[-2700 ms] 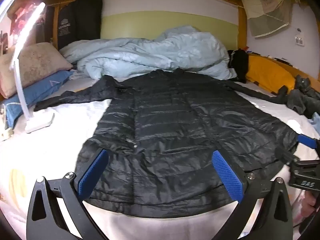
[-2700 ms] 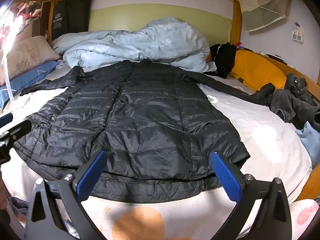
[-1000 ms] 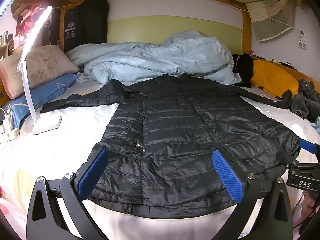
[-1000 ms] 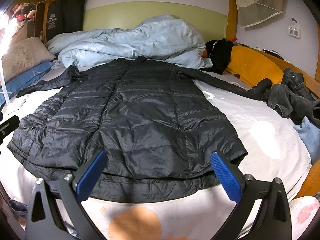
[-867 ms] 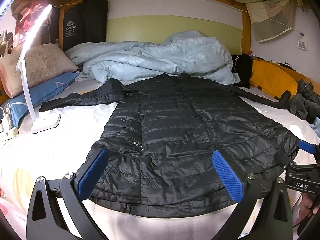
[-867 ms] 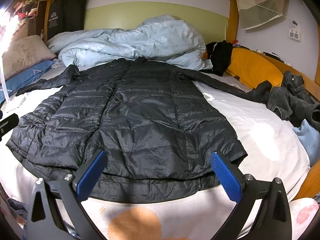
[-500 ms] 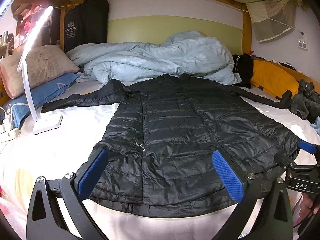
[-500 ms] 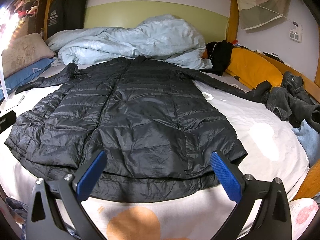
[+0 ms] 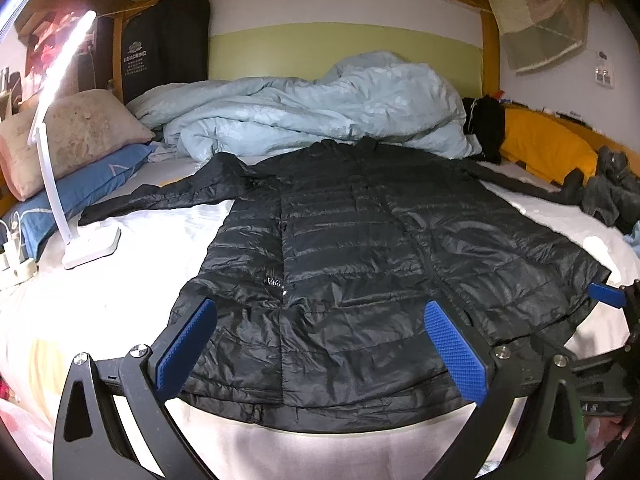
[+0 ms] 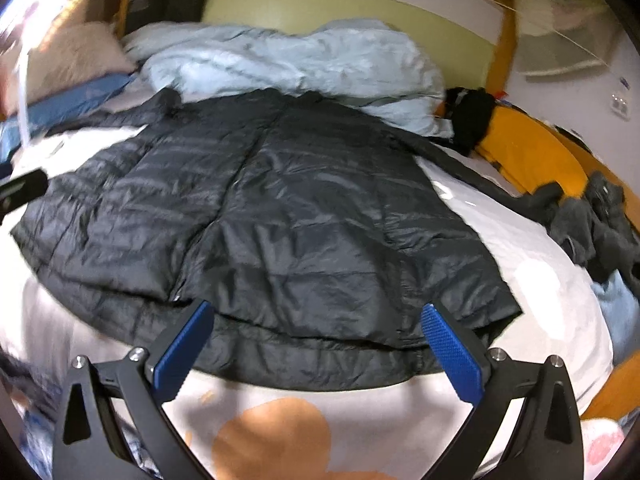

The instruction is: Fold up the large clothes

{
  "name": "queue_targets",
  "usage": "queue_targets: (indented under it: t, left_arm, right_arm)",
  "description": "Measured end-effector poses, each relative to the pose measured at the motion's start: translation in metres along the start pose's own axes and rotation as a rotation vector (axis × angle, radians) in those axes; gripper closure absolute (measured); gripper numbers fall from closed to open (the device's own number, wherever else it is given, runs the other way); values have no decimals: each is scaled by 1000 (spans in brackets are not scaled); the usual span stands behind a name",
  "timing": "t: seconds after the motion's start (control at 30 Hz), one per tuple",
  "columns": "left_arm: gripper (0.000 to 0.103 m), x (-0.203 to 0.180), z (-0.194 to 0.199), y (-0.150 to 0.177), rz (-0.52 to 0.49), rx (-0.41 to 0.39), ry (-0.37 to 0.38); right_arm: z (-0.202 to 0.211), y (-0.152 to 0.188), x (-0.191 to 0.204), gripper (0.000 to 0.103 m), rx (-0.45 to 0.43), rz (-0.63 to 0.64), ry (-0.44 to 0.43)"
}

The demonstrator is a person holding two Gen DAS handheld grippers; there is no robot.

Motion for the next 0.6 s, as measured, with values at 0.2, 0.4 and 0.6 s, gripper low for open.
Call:
queue_targets:
  t: [0.2, 0.4, 0.6]
  left_arm:
    - [0, -8, -14, 11, -21, 47, -4]
    - [0, -6, -17, 13, -40, 66, -29]
    - [0, -2, -26, 20, -25, 117, -15]
  right_arm:
    - [-5, 14, 25, 0, 46, 142, -49]
    - [-11, 30, 44, 0, 64, 284, -22]
    - [-22, 23, 22, 0, 50, 255, 121]
Point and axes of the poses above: each gripper's, at about its wrist camera, not at the fingertips, and z roughly against the way its jaws point, x to its left, y to its underside, the point moved 6 cm from there along -z, roughly the way its jaws point, and after that the axes turned 9 degrees about y, right-handed, at the moved point
